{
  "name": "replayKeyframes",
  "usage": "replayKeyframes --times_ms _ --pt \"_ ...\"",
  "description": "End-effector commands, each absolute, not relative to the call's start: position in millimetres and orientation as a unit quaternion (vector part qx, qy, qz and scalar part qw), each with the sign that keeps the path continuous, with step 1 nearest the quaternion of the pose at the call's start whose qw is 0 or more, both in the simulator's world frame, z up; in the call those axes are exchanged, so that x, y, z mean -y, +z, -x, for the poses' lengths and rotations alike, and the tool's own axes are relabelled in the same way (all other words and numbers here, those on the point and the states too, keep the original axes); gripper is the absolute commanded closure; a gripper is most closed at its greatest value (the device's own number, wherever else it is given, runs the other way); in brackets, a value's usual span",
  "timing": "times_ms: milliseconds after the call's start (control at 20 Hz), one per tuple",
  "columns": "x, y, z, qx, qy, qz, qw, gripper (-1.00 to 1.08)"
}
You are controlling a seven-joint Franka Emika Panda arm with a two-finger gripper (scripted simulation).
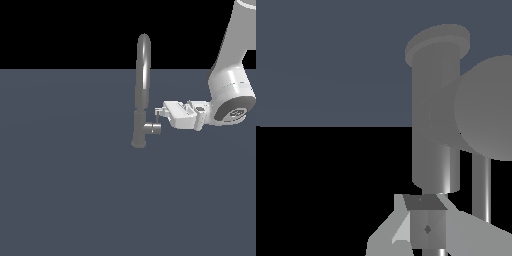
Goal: Turn on the faucet by rotating a designated handle.
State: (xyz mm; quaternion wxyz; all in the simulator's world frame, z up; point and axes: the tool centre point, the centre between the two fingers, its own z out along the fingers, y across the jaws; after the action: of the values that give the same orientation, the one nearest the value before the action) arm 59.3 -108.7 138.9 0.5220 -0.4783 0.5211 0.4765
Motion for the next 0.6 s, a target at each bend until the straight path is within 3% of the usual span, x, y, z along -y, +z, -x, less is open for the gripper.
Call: replayKeyframes --times_ms 0,550 --pt "108 141 -54 -0.521 0.476 0.478 0.522 1.08" --pt "106 145 -35 -0.522 0.475 0.478 0.523 1.08"
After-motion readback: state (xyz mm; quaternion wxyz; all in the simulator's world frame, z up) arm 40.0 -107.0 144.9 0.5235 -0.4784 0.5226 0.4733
